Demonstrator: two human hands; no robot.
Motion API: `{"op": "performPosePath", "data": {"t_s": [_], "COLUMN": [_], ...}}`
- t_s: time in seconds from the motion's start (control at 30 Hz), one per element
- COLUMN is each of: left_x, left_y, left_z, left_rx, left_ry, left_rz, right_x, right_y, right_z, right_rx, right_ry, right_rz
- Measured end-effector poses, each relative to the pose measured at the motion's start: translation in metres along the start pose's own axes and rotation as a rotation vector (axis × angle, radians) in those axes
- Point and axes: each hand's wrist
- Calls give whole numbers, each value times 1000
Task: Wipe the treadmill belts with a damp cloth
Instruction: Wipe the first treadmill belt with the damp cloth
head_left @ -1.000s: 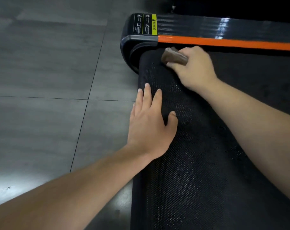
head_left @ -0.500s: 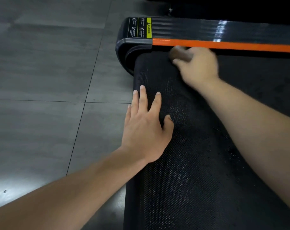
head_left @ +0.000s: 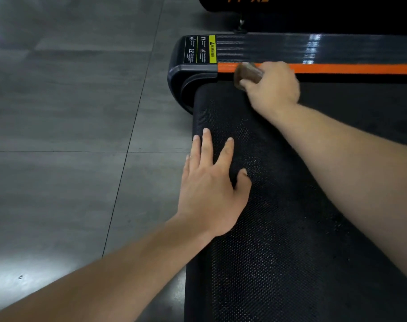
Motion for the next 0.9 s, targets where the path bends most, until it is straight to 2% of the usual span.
{"op": "performPosePath", "data": {"t_s": [0.07, 0.13, 0.2, 0.3, 0.37, 0.43, 0.47, 0.5, 0.6, 0.63, 0.67, 0.77, 0.8, 0.83, 0.9], "left_x": [-1, -1, -1, -1, -3, -2, -2, -2, -2, -3, -3, -2, -3, -3, -3], "left_y": [0, -1, 0, 0, -1, 0, -1, -1, -2, -2, -2, 0, 0, 0, -1], "left_z": [0, -1, -1, -1, 0, 0, 0, -1, 0, 0, 0, 0, 0, 0, 0], "left_rx": [0, -14, -29, -25, -12, -3, 4, 9, 17, 20, 21, 21, 23, 25, 28], "left_ry": [-4, -2, 4, -2, 6, 8, 8, 7, 19, 20, 19, 13, 15, 14, 20], "left_rz": [-2, -2, -6, -1, -3, -1, 1, 2, -3, -3, -2, 5, 8, 10, 10], "right_x": [-8, 0, 19, 40, 23, 12, 15, 25, 70, 72, 64, 27, 25, 34, 65], "right_y": [24, 41, 48, 52, 58, 62, 60, 56, 44, 49, 53, 63, 62, 59, 51], "right_z": [14, 22, 24, 30, 36, 40, 38, 35, 36, 39, 42, 46, 42, 38, 35], "right_rx": [16, 7, -16, -45, -60, -45, -20, -5, -38, -36, -24, -20, -4, 19, -3], "right_ry": [8, 26, 8, -179, -139, -33, -15, -39, -245, -273, -257, -125, -90, -79, -174], "right_rz": [-103, -127, 1, 210, 152, 2, 8, 69, 355, 384, 367, 112, 91, 133, 313]}}
Point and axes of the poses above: each hand's wrist, its own x-axis away from the middle knuckle, its own z-axis out of the back of the hand, y = z × x, and after that the axes turned 4 degrees about -y, right-handed
